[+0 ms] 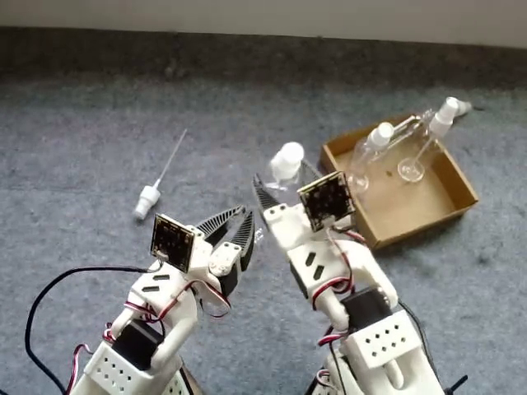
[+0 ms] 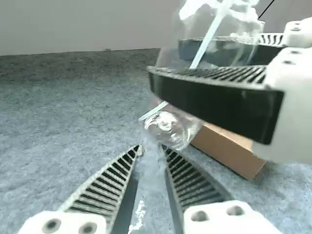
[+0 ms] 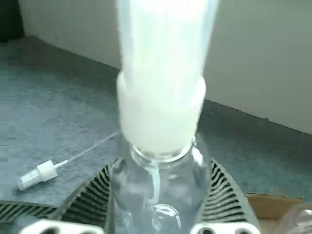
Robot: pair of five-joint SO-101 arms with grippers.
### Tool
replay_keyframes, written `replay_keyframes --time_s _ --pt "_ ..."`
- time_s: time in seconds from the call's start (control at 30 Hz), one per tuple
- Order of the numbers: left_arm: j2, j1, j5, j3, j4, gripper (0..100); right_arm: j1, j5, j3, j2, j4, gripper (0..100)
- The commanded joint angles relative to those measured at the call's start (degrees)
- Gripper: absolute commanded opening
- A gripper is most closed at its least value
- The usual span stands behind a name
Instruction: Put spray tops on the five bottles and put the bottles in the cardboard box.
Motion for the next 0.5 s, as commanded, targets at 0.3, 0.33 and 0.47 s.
replay_keyframes --time_s 0.3,0.33,0.47 --pt "-0.6 -1.1 -0.6 1.4 -1.2 1 26.5 5.5 -3.1 -0.8 0.1 7.0" --pt "-0.6 -1.0 -0.6 1.4 -1.2 1 28.4 6.0 -3.1 -0.8 0.1 7.0" --pt "-0.6 -1.0 -0.6 1.4 -1.3 1 35.5 6.0 -3.1 -0.7 0.0 7.1"
